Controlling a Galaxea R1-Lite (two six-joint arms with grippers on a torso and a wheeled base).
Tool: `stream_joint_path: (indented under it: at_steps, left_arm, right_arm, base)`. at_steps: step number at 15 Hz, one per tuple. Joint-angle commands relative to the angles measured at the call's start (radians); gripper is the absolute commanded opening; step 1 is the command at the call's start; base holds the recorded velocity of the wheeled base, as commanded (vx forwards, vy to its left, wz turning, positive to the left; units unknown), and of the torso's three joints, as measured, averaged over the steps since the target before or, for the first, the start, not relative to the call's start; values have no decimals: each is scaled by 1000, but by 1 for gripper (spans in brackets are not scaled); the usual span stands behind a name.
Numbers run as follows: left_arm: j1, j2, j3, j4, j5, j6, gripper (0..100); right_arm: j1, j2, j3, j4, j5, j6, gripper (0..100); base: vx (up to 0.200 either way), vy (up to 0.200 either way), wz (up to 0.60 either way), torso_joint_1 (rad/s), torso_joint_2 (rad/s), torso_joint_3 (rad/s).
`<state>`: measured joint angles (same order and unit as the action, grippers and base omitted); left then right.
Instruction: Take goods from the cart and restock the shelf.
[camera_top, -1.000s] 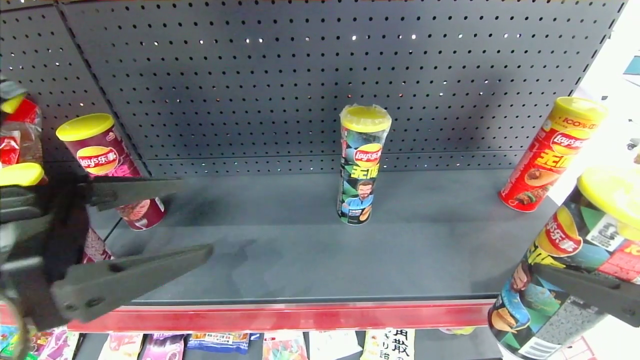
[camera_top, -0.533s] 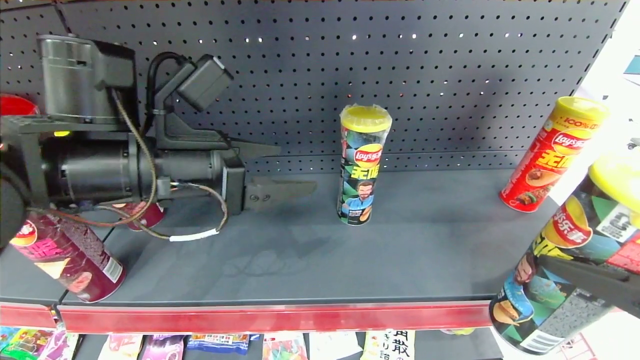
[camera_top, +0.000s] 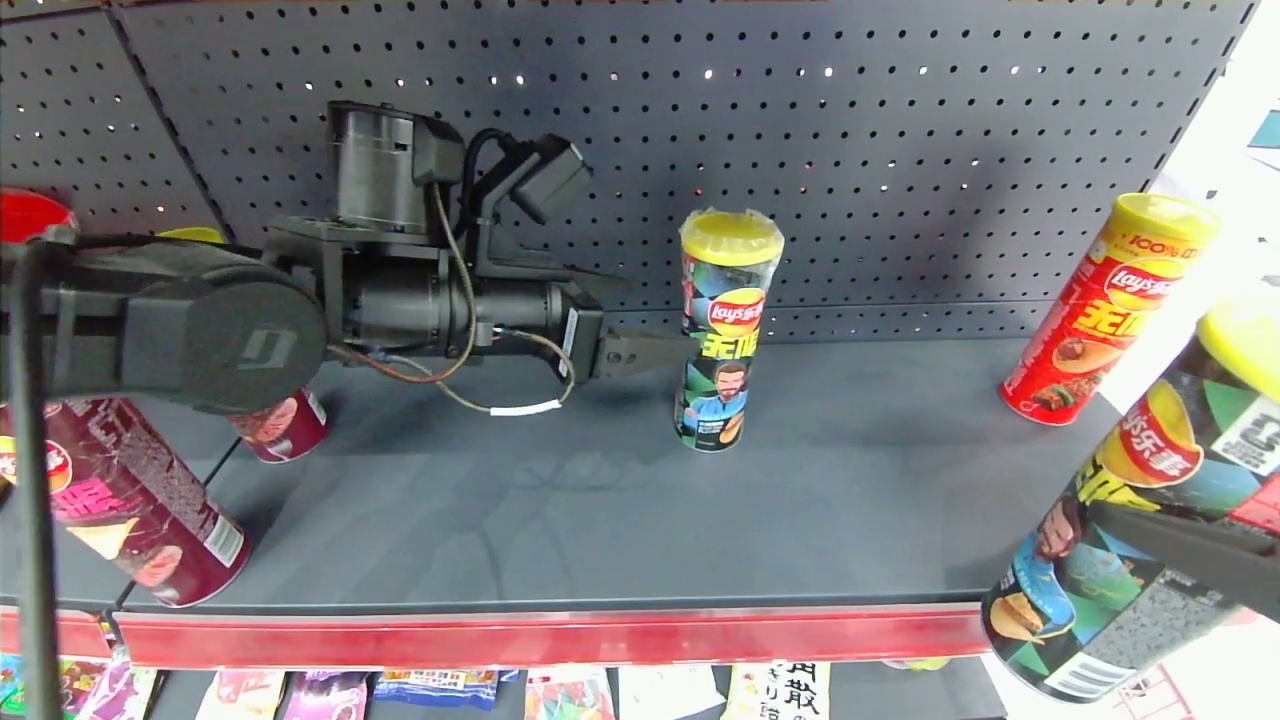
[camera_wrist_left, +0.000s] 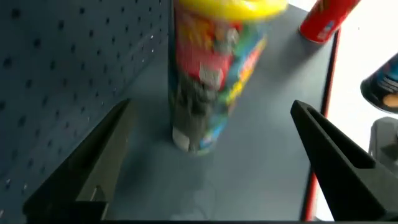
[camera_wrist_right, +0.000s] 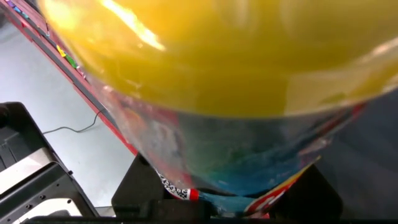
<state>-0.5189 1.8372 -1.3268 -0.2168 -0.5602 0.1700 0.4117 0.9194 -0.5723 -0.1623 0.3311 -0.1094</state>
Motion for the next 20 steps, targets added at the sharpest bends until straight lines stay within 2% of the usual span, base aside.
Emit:
stream_joint_path:
  at_steps: [1,4,8,20]
  left_arm:
    - [-13,88,-83,1,-15,-1,100]
    - [-13,123,-130,2,-27,-1,100]
    - [-26,148,-167,1,-79,0,100]
    - [-76,246,-267,-7,-84,5,100]
  right_arm:
    - [-1,-1,0,0,0,4,0]
    - [-1,-1,0,0,-1,10,0]
    - [-7,-5,2,0,-1,10,0]
    - [-39,-30,2,3,0,10,0]
  base:
    - [0,0,0,0,0,0]
    - [0,0,0,0,0,0]
    - [0,0,0,0,0,0]
    - [0,0,0,0,0,0]
